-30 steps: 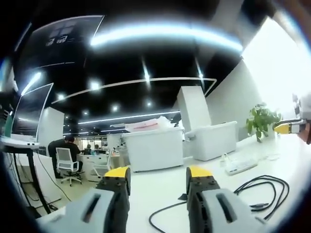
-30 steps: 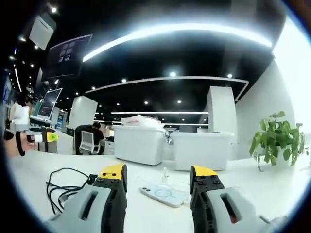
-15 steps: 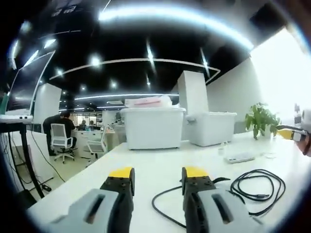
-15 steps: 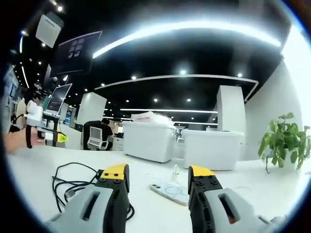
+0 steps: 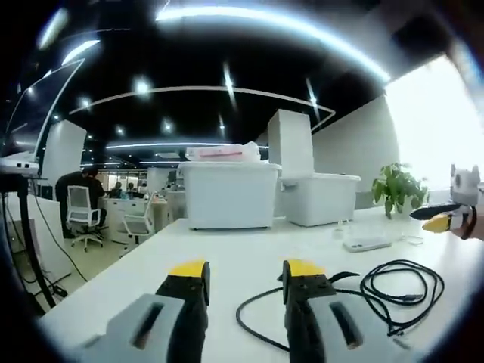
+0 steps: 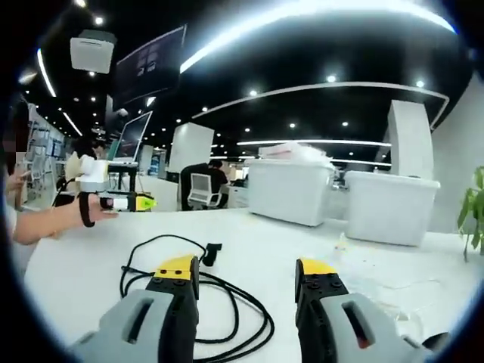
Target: Coil the Type-C to USB data cable on the desktop and secure it with Velcro straps.
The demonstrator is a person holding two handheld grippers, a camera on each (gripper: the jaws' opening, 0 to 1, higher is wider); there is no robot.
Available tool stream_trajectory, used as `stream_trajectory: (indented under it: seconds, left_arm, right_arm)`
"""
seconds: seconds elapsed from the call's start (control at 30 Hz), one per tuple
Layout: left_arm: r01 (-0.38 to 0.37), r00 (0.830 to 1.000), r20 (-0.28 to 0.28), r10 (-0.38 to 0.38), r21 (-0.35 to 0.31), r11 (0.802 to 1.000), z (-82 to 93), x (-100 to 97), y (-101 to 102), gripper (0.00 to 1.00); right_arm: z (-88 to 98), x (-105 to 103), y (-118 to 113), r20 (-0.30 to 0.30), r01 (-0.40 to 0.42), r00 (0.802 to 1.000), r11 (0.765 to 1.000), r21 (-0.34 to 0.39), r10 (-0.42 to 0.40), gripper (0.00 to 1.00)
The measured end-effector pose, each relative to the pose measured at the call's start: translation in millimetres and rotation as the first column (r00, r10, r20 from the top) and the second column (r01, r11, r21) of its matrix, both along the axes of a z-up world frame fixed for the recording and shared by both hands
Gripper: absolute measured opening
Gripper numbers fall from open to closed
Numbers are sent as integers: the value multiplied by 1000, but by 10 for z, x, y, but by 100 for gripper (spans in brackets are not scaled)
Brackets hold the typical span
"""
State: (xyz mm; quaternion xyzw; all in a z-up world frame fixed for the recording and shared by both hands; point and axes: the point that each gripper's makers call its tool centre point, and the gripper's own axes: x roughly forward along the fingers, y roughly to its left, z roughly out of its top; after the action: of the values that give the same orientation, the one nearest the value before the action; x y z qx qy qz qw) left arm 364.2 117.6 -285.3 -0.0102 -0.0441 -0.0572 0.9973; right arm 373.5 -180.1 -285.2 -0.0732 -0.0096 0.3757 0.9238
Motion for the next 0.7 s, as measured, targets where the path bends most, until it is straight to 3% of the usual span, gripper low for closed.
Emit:
stream_trajectory:
  seconds: [0.13,0.3,0.43,0.7]
  left_arm:
    - [-5,999,44,5,-4,1000,42,53,60,40]
    - [19,999,45,-19,-10,1000,8,68,35,40]
    - [-1,999,53,-4,91,996,-6,59,11,40]
    - [22,998,65,-24,23,999,24,45,31,40]
  right_arm:
    - [-82,40,234,-47,-62,997,998,-30,60,46]
    - [-203,42,498,-86,-140,987,988,-66,134,43]
    - [-281,51,635,-94,-172,982,981,-92,164,40]
    - [-405,27,905,-153,-230,965,968,-98,214,32]
